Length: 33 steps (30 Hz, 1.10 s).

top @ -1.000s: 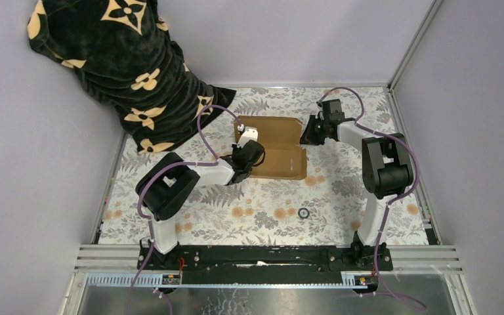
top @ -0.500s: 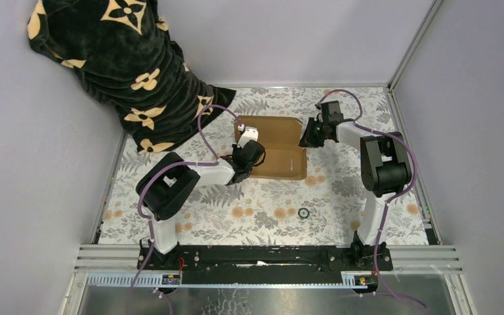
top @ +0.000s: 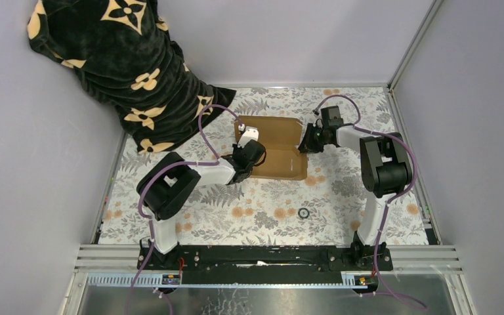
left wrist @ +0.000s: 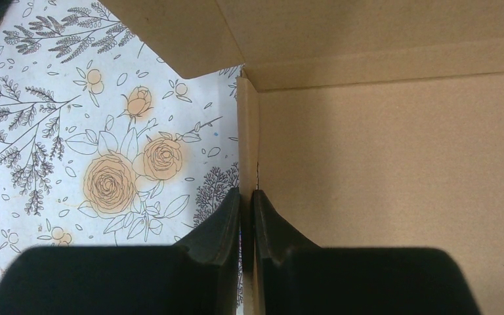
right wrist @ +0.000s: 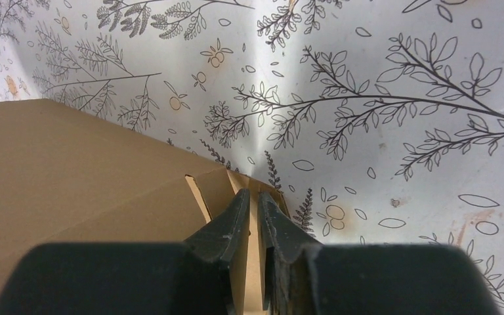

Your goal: Fold the paper box

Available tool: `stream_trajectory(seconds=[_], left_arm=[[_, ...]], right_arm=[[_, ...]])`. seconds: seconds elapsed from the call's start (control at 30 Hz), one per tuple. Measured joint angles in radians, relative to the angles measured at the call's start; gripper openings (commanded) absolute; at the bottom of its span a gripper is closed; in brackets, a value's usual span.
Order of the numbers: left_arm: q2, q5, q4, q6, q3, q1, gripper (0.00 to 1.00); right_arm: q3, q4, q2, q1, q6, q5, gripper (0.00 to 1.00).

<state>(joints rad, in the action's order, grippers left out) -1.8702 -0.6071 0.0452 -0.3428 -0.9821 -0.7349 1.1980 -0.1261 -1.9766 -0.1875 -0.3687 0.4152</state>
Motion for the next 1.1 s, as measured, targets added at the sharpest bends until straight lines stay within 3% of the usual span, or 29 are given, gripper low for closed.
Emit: stream_trajectory(seconds=[0.5,1.1], left_arm=[[-0.006,-0.013,-0.009,-0.003,-0.005,-0.016,0.15],[-0.01,-0.03,-0.026,-0.004,-0.011,-0.029,0.14]], right_arm=[[-0.073,0.083,0.019,0.0,-0.016,0.093,0.17],[-0.183,0.322,0.021,0.001,-0.177,0.129,0.17]])
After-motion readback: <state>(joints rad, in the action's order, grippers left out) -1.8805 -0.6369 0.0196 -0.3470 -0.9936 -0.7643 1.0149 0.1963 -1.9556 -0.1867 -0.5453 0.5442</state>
